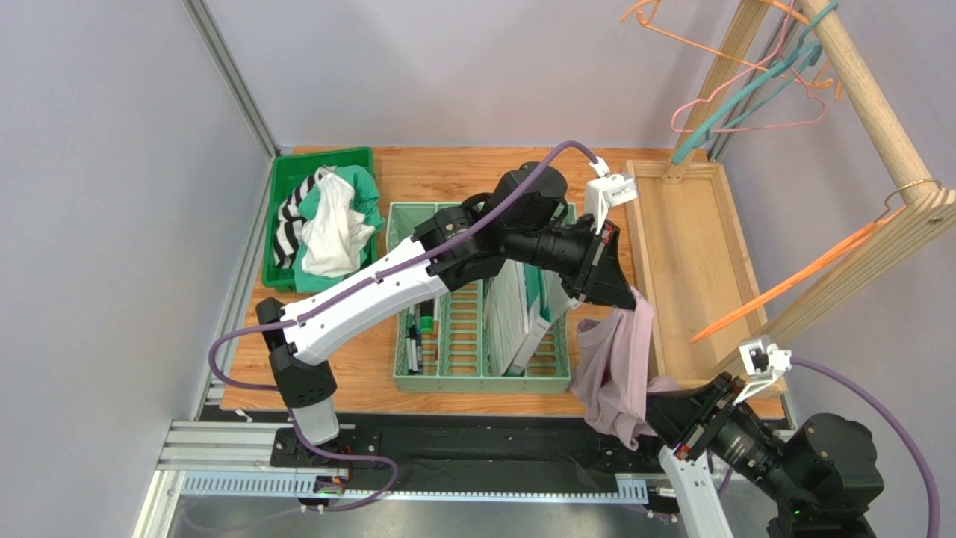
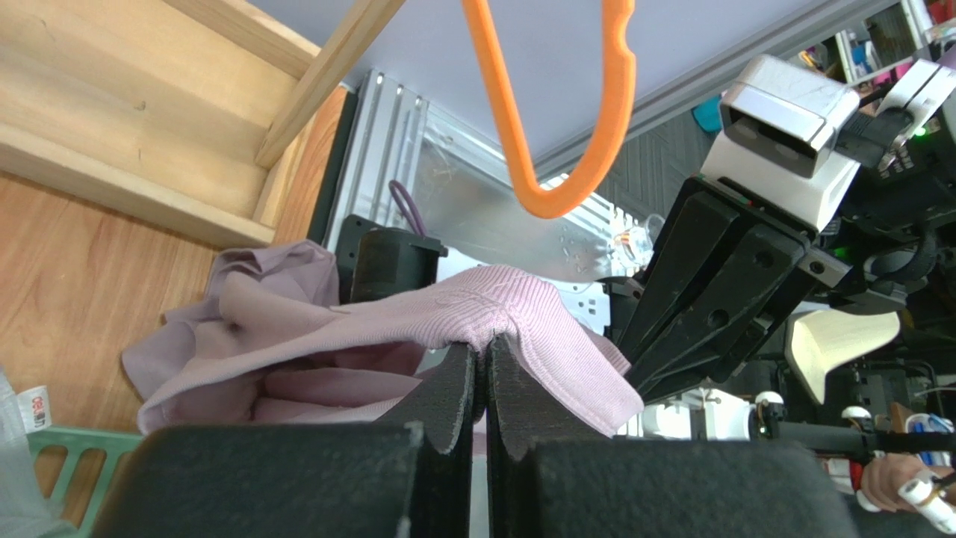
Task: Remove the tank top from the hanger
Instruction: Remove the tank top from the hanger, then place the tank top in the bin.
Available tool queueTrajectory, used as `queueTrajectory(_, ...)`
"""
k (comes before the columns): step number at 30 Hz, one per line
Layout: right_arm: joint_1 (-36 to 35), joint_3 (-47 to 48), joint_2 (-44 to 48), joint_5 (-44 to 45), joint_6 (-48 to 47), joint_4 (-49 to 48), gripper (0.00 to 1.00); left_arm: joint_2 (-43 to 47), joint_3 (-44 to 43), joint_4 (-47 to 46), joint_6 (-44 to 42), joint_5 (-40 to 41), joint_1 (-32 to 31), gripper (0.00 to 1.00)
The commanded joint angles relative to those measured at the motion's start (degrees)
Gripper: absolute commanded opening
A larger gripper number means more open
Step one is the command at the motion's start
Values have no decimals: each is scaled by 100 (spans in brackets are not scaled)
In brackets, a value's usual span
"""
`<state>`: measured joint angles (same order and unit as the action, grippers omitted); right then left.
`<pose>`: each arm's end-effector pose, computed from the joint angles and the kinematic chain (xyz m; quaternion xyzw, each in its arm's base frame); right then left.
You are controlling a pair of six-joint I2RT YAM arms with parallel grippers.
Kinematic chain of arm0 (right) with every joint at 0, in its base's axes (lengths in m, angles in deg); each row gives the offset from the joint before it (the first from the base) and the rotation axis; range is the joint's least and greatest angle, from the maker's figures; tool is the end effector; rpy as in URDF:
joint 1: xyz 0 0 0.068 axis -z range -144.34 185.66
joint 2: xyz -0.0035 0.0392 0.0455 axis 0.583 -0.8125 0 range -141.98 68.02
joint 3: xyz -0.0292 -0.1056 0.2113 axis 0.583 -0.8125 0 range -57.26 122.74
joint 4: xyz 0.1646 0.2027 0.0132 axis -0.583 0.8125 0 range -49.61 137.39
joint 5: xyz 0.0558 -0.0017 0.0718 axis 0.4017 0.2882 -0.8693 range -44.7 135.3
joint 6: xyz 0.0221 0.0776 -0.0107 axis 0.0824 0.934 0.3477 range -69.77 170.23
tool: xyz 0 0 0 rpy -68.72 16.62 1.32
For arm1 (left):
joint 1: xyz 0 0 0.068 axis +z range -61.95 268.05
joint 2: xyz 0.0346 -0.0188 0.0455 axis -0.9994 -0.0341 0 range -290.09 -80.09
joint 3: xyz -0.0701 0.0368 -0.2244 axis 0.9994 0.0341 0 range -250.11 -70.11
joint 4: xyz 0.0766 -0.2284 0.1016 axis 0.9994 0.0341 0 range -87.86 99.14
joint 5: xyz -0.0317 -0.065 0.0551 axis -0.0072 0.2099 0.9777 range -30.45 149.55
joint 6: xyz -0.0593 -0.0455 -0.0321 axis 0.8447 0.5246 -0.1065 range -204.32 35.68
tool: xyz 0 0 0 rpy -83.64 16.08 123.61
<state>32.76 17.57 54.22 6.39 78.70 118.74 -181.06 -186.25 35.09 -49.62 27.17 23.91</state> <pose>-0.0142 0.0436 0.3728 -0.0243 0.7844 0.4094 0.4654 0.1454 -0.3865 0.4184 0.3561 0.7086 -0.5764 0.1972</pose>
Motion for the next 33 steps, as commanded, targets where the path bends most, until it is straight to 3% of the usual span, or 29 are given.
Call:
queueTrajectory(1,26,645,-824,411,-105,-178,0,-19,-549,-307,81,-23,-11,0)
queueTrajectory(10,17,1938,-2388,209,-280,-1005,0,-520,-1542,-359,257,-57,59,0)
queueTrajectory(15,17,2308,-2794,253,-395,-1085,0,-626,-1719,-824,362,-452,86,0)
queueTrajectory(20,26,2221,-2900,657,-404,-1006,0,-617,-1719,-1018,406,-357,182,0)
queueTrajectory(27,17,1772,-2724,1343,-9,-1408,6,-687,-1737,-1352,775,-532,341,0)
queueTrajectory(31,26,2114,-3023,1343,-217,-1437,15,-670,-1763,-1405,845,-638,358,0)
queueTrajectory(33,17,2150,-3041,1291,-446,-1410,24,-661,-1781,-1458,933,-647,402,0)
